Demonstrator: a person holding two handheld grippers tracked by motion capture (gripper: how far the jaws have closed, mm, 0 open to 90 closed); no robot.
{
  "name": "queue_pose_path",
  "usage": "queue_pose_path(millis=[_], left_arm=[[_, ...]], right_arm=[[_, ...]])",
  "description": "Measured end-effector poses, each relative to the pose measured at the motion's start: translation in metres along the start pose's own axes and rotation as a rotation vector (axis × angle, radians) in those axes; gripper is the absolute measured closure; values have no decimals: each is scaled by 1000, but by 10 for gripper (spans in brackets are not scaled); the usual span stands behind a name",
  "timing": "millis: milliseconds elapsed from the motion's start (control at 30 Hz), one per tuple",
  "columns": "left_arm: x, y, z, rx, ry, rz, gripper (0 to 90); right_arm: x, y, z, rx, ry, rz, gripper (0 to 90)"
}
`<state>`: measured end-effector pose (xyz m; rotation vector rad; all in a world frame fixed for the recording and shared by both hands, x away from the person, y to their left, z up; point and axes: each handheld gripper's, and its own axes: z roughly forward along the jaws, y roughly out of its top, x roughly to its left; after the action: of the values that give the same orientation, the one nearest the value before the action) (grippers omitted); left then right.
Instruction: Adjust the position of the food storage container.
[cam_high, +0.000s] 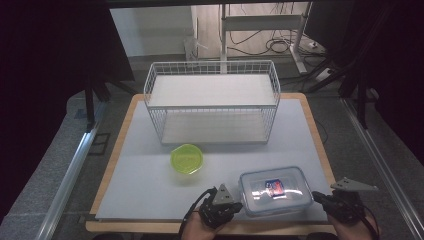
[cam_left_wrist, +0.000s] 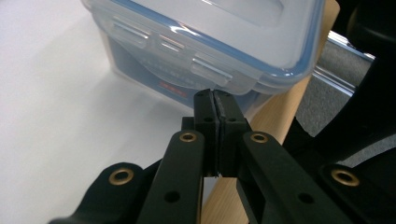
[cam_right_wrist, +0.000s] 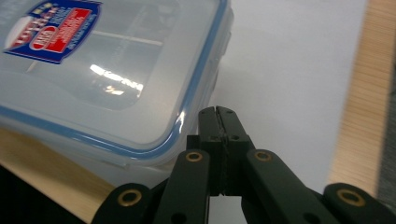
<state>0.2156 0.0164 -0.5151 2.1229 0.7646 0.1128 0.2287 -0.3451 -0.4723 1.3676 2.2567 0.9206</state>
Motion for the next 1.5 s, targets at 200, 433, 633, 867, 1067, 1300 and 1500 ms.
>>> queue_pose_path(millis=[200, 433, 633, 867, 1067, 1300, 1500], left_arm=[[15, -13, -16, -10, 35, -57, 890], [27, -22, -29, -19, 74, -96, 892], [41, -32, -44, -20, 119, -134, 896], [58, -42, -61, -16, 160, -178, 895], [68, -45, -67, -17, 185, -197, 896], [73, -46, -69, -19, 196, -210, 896], [73, -49, -73, -10, 192, -209, 895]], right_arm=[[16, 7, 8, -7, 63, -28, 900], [33, 15, 18, -14, 115, -41, 900], [47, 24, 29, -24, 163, -51, 900], [61, 33, 44, -36, 244, -55, 900], [73, 42, 53, -49, 244, -63, 900], [77, 49, 60, -59, 244, -64, 900], [80, 49, 61, -49, 248, -66, 900]])
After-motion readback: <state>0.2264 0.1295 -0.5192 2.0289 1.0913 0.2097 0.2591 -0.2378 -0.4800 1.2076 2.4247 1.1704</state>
